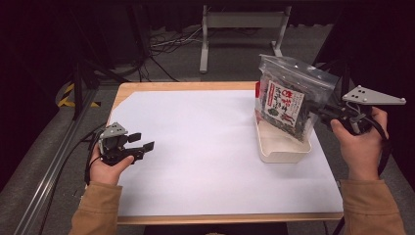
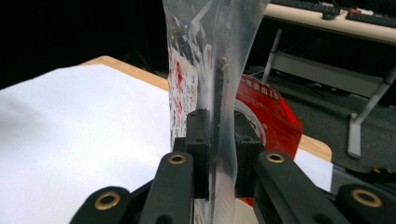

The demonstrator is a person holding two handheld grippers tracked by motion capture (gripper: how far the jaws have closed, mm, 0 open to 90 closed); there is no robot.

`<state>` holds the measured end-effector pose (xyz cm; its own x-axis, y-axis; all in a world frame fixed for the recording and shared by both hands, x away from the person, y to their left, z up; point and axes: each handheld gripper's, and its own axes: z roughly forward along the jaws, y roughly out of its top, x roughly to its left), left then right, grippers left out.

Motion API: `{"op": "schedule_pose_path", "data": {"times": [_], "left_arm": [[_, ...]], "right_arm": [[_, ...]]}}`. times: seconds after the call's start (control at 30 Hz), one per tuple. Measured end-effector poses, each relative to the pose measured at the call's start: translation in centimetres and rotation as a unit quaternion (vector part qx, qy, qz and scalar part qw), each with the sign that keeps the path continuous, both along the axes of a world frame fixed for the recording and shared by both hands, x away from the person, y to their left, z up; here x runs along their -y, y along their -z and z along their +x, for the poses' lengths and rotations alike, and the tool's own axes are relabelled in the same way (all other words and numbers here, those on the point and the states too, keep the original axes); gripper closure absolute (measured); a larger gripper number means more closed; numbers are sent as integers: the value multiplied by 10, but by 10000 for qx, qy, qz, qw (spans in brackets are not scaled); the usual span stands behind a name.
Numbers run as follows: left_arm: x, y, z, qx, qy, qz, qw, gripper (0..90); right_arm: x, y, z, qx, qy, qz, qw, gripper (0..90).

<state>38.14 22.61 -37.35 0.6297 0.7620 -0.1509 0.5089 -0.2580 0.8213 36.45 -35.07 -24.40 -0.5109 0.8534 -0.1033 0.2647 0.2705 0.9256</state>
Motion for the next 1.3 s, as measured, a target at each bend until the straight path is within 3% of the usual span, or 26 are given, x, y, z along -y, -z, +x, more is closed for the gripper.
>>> {"op": "schedule_pose_path", "data": {"times": [0.63,1.3], "left_arm": [[1,2,2,-77,27,-2,10000,332],[1,4,2,-125,7,-19,9999,326]], "right_arm": [[8,3,-1,-310,152,4,9994,806],[8,26,1,-646,97,-50,9979,805]]}}
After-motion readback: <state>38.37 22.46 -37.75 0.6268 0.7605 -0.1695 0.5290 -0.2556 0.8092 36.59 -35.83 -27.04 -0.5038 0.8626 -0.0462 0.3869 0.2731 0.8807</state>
